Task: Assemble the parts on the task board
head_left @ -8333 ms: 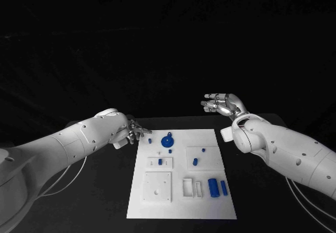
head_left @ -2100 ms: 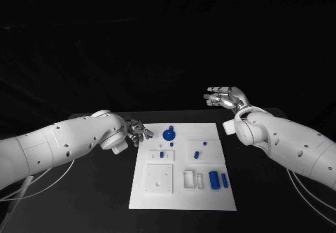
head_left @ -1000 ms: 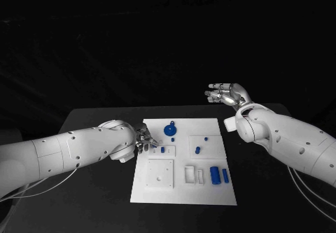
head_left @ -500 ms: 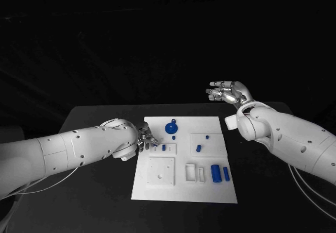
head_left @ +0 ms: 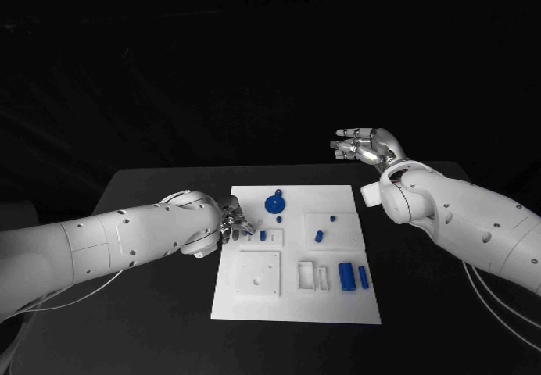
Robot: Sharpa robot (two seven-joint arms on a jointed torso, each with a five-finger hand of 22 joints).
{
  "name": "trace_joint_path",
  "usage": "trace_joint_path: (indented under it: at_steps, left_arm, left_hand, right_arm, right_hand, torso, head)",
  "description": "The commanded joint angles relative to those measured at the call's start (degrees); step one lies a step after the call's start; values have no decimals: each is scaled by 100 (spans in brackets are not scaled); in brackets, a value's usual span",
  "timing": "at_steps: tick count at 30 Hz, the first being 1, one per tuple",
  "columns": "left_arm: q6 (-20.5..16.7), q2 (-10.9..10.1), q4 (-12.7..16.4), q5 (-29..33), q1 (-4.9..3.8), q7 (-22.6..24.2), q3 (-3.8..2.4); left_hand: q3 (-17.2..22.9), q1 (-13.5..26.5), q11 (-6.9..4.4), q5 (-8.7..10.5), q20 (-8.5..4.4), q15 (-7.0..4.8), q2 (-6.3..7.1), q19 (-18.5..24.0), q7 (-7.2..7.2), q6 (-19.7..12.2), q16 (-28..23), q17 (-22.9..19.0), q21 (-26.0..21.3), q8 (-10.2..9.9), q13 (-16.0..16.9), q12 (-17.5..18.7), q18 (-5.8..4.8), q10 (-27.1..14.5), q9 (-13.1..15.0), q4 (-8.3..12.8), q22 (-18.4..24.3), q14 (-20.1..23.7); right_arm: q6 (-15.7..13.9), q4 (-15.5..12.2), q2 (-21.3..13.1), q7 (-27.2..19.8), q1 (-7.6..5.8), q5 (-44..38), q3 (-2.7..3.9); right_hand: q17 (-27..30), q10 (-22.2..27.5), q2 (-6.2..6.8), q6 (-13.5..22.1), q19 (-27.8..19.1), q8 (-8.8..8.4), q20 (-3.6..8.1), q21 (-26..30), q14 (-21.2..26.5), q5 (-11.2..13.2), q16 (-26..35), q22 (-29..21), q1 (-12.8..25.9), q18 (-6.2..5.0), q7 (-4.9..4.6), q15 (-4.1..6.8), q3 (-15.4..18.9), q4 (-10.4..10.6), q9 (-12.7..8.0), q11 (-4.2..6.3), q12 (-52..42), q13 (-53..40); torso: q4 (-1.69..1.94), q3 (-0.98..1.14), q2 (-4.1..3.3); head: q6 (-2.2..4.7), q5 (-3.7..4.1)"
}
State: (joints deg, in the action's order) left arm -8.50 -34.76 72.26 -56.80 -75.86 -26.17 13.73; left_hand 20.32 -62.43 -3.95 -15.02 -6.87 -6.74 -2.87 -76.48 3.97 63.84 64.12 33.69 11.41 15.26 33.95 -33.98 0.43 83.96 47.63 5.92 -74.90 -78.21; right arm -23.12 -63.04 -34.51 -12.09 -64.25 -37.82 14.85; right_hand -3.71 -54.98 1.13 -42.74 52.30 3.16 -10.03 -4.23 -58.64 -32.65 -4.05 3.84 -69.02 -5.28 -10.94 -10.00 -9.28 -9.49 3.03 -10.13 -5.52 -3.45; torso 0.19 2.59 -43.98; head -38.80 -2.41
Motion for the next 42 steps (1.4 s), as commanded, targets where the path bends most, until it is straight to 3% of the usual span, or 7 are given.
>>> trace_joint_path:
  at_steps: [1, 8, 14, 20, 42]
  left_arm:
    - [88, -4, 38, -119, 6, 62, 0]
    - [84, -47, 118, -144, 33, 89, 2]
    - [96, -21, 76, -201, 45, 134, 2]
    - [175, 9, 30, -305, 67, 155, 1]
    - [327, 14, -35, -339, 97, 156, -1]
  left_hand:
    - [164, -2, -46, -25, -15, -3, -58, -5, -571, 603, -35, 6, 39, 33, 5, -1, 65, 86, 5, 179, -100, -38]
    - [165, -3, -45, -24, -17, -3, -64, -5, -569, 597, -41, 6, 42, 31, 5, 3, 64, 84, 7, 172, -100, -40]
    - [166, -7, -44, -20, -19, -4, -65, -4, -567, 590, -45, 6, 42, 29, 5, 4, 62, 84, 10, 169, -99, -40]
    - [165, -13, -43, -18, -22, -4, -63, -1, -566, 586, -53, 8, 43, 31, 7, 6, 60, 81, 16, 162, -97, -40]
    - [171, -30, -39, 3, -33, -7, -74, 7, -560, 552, -72, 6, 40, 44, 16, 2, 46, 58, 49, 145, -95, -31]
  right_arm:
    - [88, -8, -2, -31, 2, -57, 3]
    - [84, -7, -17, -34, 2, -55, 3]
    - [88, -13, -7, -37, 2, -55, 3]
    - [90, -12, -5, -37, 2, -53, 3]
    - [106, -7, -5, -38, 4, -34, 3]
  right_hand:
    - [10, 20, -14, 27, -46, -20, 6, 24, 34, -20, 30, -8, 49, -75, -4, 14, -39, 11, -6, -10, -11, 5]
    - [10, 19, -14, 22, -43, -20, 7, 23, 35, -25, 31, -7, 59, -76, -3, 14, -45, 16, -6, -10, -11, 5]
    - [10, 19, -14, 22, -43, -20, 7, 23, 35, -25, 31, -7, 59, -76, -3, 14, -45, 16, -6, -10, -11, 5]
    - [10, 19, -14, 22, -43, -20, 7, 23, 35, -25, 31, -7, 59, -76, -3, 14, -45, 16, -6, -10, -11, 5]
    - [9, 17, -10, 21, -43, -20, 7, 24, 31, -37, 30, -8, 61, -75, -3, 14, -53, 25, -6, -9, -11, 5]
  torso:
    - [-1, 1, 1]
    - [13, -1, 1]
    - [-7, -1, 1]
    - [-3, 6, -3]
    - [7, 0, -3]
  head:
    - [-6, 1]
    - [5, 13]
    - [4, -3]
    - [3, -4]
    - [-17, 21]
